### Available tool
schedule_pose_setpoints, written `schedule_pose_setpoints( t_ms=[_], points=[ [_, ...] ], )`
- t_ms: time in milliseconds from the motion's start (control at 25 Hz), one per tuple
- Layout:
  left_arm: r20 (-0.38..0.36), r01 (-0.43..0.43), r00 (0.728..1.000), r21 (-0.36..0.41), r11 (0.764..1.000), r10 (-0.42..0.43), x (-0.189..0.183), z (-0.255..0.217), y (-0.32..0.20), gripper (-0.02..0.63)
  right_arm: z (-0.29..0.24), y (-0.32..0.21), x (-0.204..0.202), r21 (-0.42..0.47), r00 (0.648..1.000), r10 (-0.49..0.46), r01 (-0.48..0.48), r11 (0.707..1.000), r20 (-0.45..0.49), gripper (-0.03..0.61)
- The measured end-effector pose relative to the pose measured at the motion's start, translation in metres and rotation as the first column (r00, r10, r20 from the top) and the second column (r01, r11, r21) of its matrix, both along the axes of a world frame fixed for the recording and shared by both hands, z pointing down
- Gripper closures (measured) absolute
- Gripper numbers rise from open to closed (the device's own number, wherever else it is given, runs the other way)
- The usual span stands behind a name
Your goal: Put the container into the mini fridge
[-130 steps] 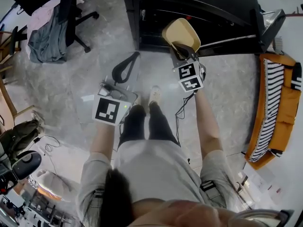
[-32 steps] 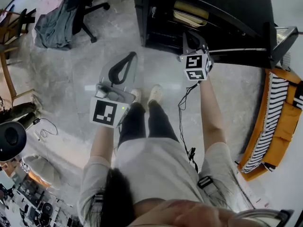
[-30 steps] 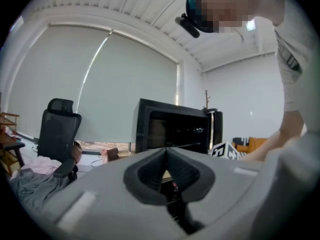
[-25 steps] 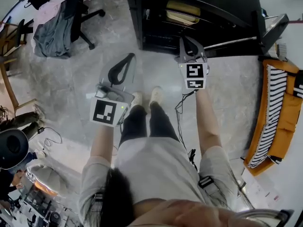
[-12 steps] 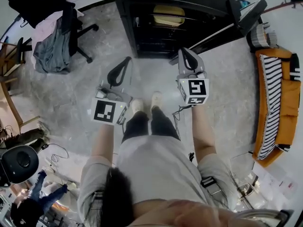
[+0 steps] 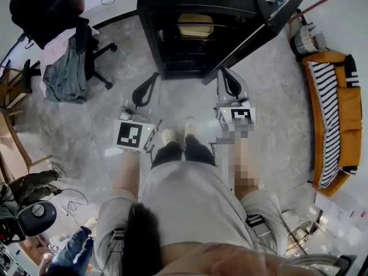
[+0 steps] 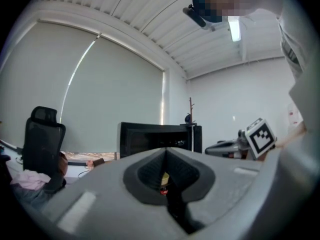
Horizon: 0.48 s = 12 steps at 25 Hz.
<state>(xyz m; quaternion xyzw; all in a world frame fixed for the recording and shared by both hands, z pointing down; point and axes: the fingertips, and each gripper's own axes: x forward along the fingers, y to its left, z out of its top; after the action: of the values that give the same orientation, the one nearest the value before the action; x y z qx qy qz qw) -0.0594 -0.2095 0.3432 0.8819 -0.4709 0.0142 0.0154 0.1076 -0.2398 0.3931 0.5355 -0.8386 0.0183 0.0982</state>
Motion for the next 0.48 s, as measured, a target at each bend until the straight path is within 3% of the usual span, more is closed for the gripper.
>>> schedule_pose_setpoints(
  t_ms=[480],
  points=[
    [-0.013, -0.044, 0.999, 0.03, 0.999, 0.044, 0.003, -0.027, 0.02, 0.612, -0.043, 0.046, 0.007, 0.055, 0.996, 0.069, -0.072, 0.996, 0.051, 0.578]
  ],
)
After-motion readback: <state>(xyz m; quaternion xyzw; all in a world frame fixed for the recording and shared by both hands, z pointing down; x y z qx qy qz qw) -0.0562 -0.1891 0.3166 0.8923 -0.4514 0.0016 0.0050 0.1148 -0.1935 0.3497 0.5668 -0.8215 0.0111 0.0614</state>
